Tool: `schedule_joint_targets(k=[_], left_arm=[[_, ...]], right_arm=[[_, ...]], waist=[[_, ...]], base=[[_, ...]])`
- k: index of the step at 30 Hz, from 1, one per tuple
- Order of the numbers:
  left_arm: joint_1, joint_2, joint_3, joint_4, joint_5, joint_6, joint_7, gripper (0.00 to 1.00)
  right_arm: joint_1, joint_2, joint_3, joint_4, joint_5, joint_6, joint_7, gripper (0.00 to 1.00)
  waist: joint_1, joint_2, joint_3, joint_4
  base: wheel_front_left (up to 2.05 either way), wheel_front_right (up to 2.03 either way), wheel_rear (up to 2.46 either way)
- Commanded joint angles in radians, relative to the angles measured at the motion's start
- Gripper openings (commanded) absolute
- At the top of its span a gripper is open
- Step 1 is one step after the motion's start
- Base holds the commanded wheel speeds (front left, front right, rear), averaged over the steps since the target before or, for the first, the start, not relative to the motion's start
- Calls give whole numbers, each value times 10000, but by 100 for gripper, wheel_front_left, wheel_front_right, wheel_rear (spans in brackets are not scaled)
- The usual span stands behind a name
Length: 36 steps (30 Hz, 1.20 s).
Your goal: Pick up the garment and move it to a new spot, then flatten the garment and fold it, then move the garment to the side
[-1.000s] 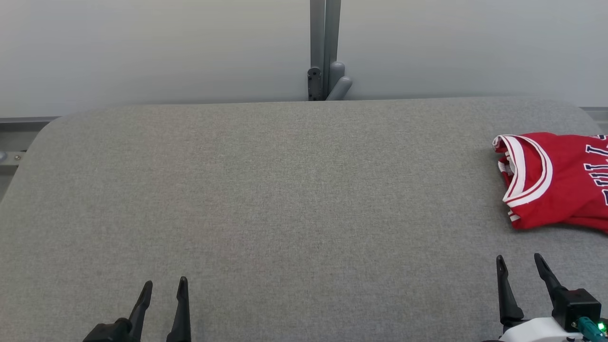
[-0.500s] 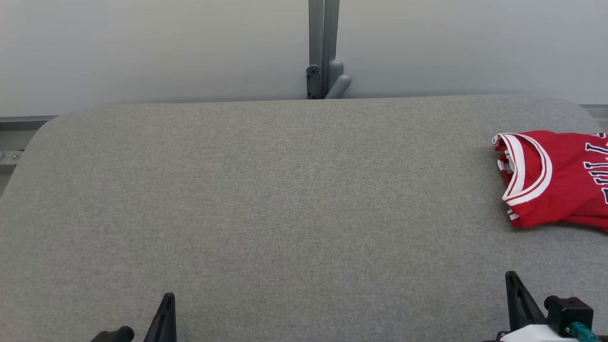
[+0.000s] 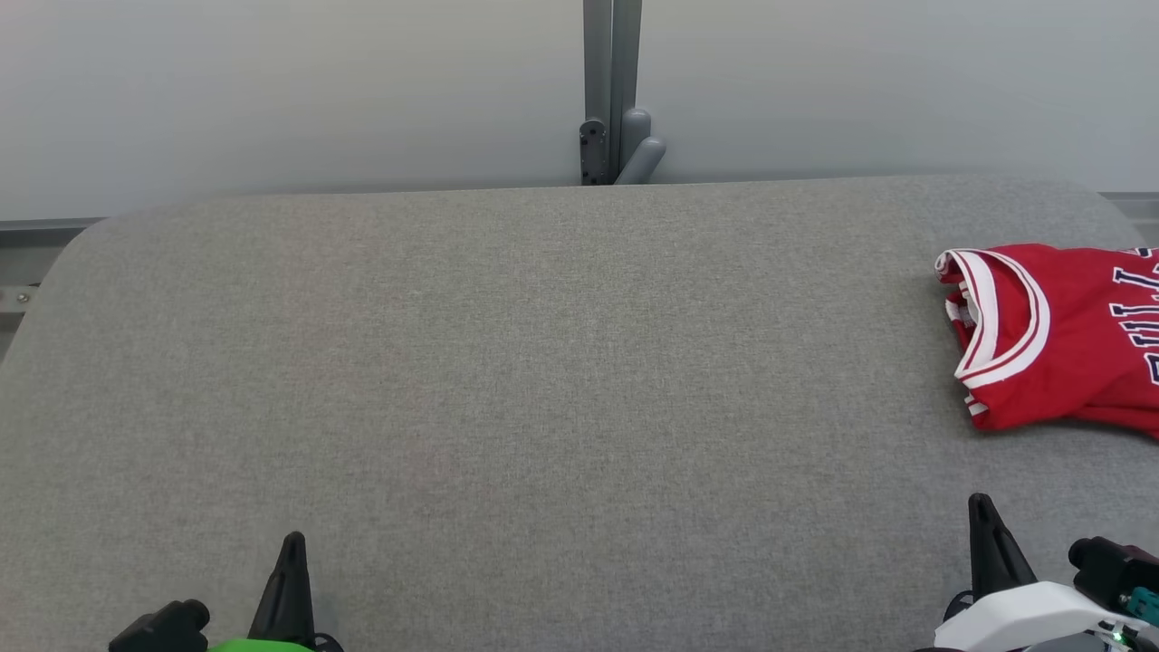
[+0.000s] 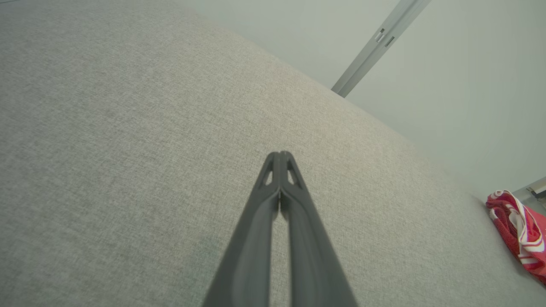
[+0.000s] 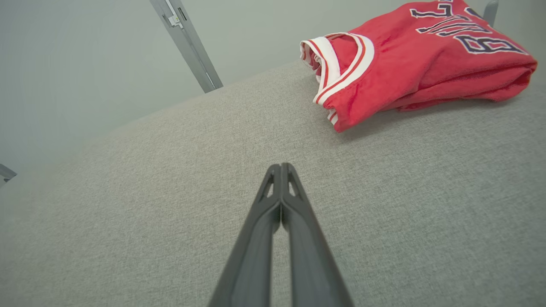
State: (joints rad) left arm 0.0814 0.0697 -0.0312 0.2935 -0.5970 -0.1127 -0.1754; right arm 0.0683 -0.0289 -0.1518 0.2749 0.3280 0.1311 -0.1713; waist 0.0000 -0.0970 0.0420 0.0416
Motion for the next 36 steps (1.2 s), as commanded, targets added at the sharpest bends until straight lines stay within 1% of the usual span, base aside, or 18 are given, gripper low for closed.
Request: schedule_joint_targets(k=[1,5,6,7,8,22,36], left_arm=[[-351,-14,114,-191,-512,87,121,0],[-493,-24,202,-218,-1085,116,288,0],[-493,-24,202,-218,-1085,116,288,0],[-557,-29,241,-232,-1363,132,367,0],[-557,-29,241,-232,-1363,132,367,0],[-980,-56,518,-325,-3138,242,891,0],[-1344,-82,754,-425,-4667,343,1348,0]], right_arm=[[-335,-91,7,-97,628,-1,113,0],[-474,-99,29,-66,1357,-1,273,0],[-474,-99,29,-66,1357,-1,273,0],[-543,-104,40,-51,1704,-1,350,0],[-543,-104,40,-51,1704,-1,350,0],[-995,-130,98,69,3960,-2,856,0],[-1389,-164,145,178,5904,-2,1302,0]], waist=[[0,-3,11,-8],[0,-3,30,-24],[0,-3,30,-24],[0,-3,39,-31],[0,-3,39,-31],[0,-3,107,-86],[0,-4,174,-141]], base=[[0,0,0],[0,0,0],[0,0,0],[0,0,0],[0,0,0],[0,0,0],[0,0,0]])
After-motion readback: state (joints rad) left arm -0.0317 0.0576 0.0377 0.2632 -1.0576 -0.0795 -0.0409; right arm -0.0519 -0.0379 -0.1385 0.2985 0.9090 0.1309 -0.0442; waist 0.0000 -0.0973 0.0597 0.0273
